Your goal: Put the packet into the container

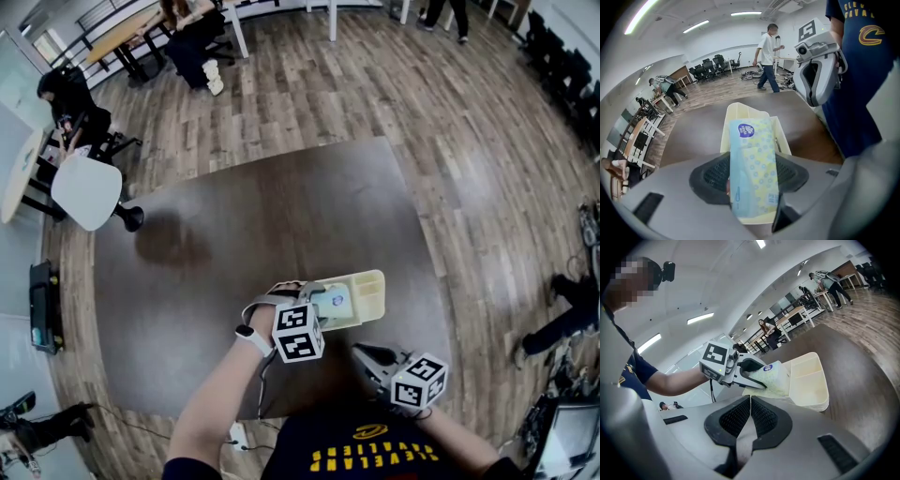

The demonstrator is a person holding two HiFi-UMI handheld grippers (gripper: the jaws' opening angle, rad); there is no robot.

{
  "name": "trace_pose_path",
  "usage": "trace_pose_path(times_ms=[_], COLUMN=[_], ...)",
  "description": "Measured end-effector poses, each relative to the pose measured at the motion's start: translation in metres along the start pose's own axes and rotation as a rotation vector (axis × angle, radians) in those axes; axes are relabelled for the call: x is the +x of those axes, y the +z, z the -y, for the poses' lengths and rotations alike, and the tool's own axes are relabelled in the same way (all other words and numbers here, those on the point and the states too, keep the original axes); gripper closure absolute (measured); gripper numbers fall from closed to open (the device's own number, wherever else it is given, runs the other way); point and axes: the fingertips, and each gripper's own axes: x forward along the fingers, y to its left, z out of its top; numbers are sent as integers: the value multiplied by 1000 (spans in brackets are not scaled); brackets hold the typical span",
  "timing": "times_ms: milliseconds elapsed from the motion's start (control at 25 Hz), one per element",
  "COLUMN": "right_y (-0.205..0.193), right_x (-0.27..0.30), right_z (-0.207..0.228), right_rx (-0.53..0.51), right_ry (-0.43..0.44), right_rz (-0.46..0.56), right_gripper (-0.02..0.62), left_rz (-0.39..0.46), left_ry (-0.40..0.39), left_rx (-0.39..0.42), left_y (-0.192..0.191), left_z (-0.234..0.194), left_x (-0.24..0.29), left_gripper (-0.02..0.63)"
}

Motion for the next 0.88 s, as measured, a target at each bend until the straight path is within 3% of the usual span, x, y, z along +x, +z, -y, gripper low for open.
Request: trace_pose_path(times_ms=[880], right_y=[-2], right_x=[7], right_z=[2], right_rx=[4], right_ry=[-2], right_rz=[-26], right_gripper=[580], left_rz=[5], left_ry=[-47], left_rx=[-17], left_y=[-10], left_z=[3], left_x=[23], left_gripper=[359])
